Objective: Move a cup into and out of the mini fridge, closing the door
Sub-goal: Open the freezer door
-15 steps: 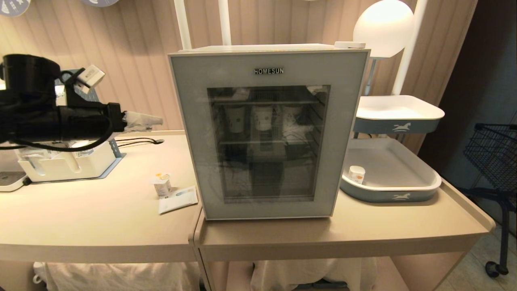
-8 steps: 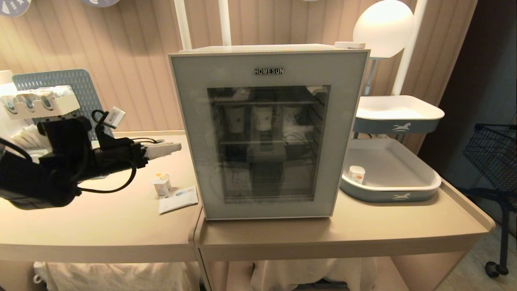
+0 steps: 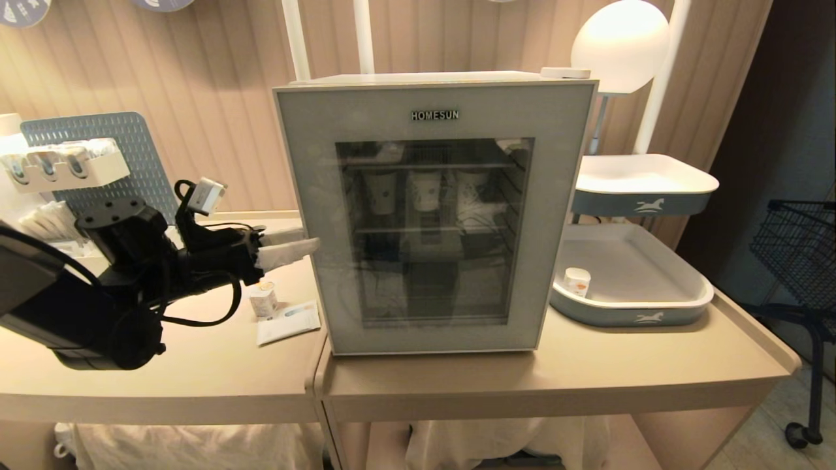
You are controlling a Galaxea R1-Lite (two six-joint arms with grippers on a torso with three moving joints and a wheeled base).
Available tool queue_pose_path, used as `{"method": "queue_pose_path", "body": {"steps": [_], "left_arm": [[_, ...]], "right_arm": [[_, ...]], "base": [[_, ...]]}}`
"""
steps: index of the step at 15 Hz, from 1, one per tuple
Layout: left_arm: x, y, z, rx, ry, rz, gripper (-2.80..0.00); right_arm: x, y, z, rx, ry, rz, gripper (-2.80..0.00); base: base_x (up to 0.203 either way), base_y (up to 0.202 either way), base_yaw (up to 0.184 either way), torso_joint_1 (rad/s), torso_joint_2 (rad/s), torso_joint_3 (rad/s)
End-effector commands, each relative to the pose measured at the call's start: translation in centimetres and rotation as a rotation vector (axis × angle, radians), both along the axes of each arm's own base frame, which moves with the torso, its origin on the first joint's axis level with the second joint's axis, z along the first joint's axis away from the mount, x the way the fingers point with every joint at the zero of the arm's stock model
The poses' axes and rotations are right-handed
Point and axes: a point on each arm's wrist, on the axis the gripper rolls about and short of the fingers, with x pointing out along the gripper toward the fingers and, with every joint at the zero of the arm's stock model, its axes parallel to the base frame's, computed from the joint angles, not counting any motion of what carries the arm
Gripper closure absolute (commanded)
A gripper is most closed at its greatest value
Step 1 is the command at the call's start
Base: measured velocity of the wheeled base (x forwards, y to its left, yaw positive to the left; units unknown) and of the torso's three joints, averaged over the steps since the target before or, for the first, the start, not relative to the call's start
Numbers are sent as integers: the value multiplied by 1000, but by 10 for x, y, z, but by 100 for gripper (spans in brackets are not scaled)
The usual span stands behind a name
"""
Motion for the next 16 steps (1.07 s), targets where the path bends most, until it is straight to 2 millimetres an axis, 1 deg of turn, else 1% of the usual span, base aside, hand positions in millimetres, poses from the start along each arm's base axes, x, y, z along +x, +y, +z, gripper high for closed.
{"method": "queue_pose_path", "body": {"steps": [1,3,5,9,13,16], "left_arm": [[1,-3,-6,1,17,-20,-280],[2,-3,-7,1,18,-19,-280],[-4,-4,-6,0,29,-23,-280],[-24,-3,-8,-9,94,-51,-280],[-43,-4,-1,-5,103,-100,-280],[-71,-3,10,-3,88,-113,-280]], "right_arm": [[0,0,0,0,1,1,0],[0,0,0,0,1,1,0],[0,0,0,-1,1,1,0],[0,0,0,0,1,1,0],[0,0,0,-1,1,-1,0],[0,0,0,0,1,1,0]], "base": [[0,0,0,0,0,0],[0,0,0,0,0,0],[0,0,0,0,0,0],[0,0,0,0,0,0],[0,0,0,0,0,0],[0,0,0,0,0,0]]}}
